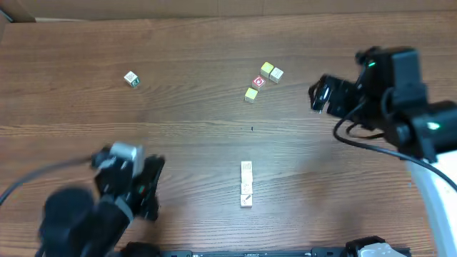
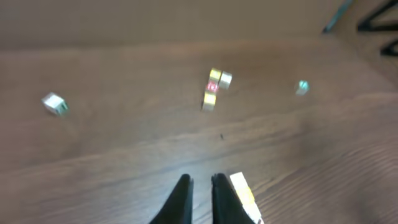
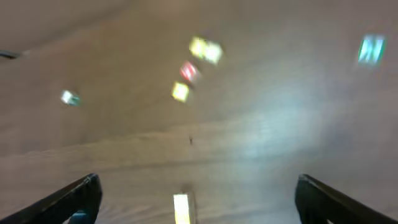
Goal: Flip 4 blocks
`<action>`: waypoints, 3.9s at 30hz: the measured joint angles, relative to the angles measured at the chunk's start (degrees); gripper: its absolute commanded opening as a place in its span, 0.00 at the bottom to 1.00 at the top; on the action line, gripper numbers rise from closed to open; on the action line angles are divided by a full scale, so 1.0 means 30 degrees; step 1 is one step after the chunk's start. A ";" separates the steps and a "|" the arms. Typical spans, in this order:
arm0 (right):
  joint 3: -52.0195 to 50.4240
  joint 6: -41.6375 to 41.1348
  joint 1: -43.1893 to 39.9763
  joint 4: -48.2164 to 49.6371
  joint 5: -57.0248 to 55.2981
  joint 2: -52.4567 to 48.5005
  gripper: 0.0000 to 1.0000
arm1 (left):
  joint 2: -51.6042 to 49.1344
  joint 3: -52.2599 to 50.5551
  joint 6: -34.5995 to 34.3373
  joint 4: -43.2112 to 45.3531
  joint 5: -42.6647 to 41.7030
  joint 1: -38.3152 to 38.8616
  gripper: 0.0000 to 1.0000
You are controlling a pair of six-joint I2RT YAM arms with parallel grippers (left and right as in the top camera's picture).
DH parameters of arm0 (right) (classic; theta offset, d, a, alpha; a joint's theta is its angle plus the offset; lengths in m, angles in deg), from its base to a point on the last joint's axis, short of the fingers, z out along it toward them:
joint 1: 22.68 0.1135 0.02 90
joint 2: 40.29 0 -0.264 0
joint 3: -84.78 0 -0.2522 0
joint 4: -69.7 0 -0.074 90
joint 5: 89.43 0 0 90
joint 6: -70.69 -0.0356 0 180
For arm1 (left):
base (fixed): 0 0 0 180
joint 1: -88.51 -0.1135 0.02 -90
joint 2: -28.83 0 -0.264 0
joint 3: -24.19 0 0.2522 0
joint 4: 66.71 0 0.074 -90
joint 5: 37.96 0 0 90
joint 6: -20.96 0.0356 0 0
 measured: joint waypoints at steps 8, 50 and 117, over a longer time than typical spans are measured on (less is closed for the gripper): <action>0.3577 0.1501 0.0000 -0.0903 -0.1552 0.0321 1.00 | 0.2178 0.1049 0.0831 -0.2506 0.0393 0.0007 1.00; 0.3585 0.1821 0.0000 -0.2331 -0.2186 0.0277 1.00 | 0.2186 0.1042 0.0911 -0.2776 0.0444 0.0007 1.00; -2.8815 0.6601 -0.0627 2.1230 -0.1027 2.4669 1.00 | 0.2186 0.0991 0.0911 -0.2783 0.0510 0.0007 1.00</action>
